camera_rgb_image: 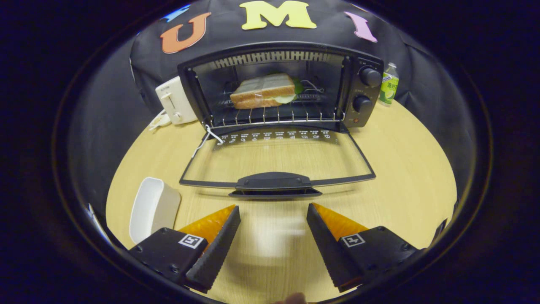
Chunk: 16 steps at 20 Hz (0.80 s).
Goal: Open the toaster oven, put the food inside, and close the toaster oven door.
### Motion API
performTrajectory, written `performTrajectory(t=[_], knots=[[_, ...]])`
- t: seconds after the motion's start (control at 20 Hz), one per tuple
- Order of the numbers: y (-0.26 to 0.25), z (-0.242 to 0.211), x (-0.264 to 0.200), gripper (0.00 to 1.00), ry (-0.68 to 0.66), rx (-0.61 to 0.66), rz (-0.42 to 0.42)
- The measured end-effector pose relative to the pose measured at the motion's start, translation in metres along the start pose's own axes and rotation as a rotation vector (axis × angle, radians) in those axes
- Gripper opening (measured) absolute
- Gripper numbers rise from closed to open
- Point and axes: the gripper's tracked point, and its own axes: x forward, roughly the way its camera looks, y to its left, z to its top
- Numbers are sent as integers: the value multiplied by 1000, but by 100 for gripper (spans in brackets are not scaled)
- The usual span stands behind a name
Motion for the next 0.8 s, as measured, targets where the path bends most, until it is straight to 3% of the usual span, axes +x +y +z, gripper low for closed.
performTrajectory(t=[0.4,0.8], knots=[[-1,6,6,100,-21,9,-55],[4,41,-42,100,-96,17,-31]])
